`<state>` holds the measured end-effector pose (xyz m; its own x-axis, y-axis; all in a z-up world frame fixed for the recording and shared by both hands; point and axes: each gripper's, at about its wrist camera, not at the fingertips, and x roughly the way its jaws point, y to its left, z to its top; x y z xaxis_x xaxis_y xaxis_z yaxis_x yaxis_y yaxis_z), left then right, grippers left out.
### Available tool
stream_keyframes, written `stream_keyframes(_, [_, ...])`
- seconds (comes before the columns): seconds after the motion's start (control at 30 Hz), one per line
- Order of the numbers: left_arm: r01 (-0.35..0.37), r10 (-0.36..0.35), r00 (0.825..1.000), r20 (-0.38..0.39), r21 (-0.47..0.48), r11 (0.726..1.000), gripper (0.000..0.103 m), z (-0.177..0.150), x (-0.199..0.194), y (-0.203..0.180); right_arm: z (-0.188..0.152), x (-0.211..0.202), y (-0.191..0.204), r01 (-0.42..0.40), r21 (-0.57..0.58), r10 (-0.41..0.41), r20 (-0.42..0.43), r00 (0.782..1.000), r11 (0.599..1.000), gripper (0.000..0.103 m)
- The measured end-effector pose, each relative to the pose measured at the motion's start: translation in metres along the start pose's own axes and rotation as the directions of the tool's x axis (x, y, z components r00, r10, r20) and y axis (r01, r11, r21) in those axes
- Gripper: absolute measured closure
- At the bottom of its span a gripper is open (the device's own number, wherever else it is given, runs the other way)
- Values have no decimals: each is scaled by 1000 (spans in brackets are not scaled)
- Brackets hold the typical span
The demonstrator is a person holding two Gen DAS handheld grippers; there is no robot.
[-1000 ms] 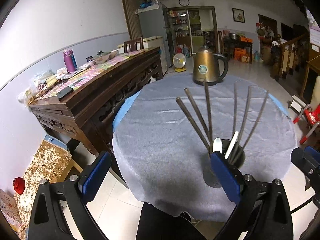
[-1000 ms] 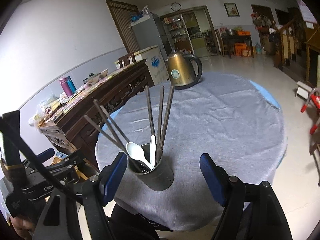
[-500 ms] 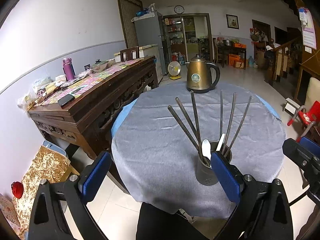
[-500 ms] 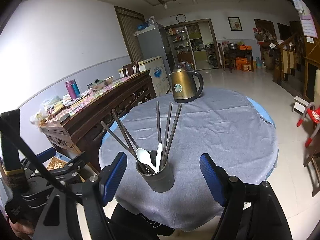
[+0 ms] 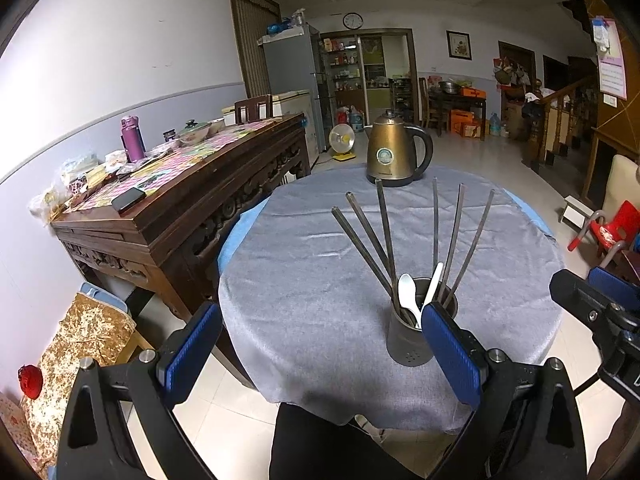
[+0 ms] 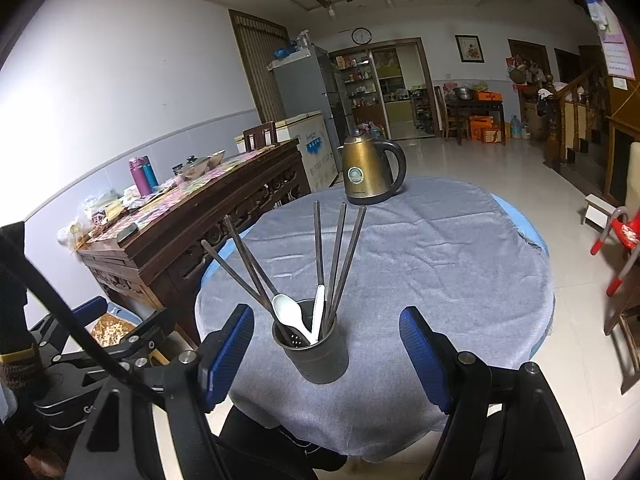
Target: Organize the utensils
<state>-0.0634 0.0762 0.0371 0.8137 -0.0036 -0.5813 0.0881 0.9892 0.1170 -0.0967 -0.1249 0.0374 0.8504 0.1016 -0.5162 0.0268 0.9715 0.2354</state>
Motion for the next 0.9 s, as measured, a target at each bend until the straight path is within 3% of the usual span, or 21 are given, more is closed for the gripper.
stream_keyframes(0.9, [-17,16,1000,-25,-25,1000,3,-7,27,13,-5,23,12,1,-17,-1,-46,999,1000,25])
